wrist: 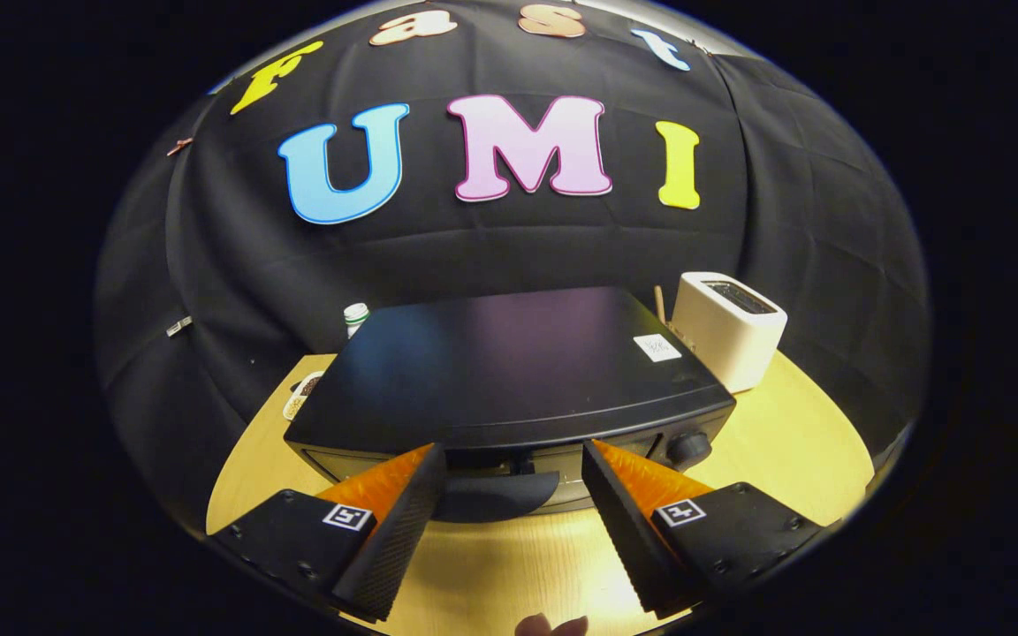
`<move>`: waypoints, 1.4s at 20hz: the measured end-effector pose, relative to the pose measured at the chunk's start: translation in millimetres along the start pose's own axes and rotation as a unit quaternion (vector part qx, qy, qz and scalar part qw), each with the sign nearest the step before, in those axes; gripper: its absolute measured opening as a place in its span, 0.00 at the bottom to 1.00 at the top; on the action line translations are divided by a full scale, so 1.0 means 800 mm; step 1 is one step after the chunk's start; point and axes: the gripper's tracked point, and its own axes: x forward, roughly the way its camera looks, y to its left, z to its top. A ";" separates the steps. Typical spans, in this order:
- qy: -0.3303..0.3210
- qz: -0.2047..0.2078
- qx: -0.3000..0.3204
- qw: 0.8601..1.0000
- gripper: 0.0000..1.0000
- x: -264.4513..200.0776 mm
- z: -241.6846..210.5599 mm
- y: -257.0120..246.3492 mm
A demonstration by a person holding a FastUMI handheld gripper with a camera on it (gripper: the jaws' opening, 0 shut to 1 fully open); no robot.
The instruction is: Open the toaster oven, put the food inside, and close the toaster oven door.
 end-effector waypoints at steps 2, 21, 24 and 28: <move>-0.004 0.000 0.000 1.000 0.99 0.004 0.001 0.010; -0.014 -0.010 -0.051 0.999 0.98 0.006 -0.003 0.028; -0.013 -0.005 -0.041 0.999 0.98 -0.008 -0.014 0.026; 0.000 0.001 -0.037 0.999 0.98 -0.031 -0.043 0.022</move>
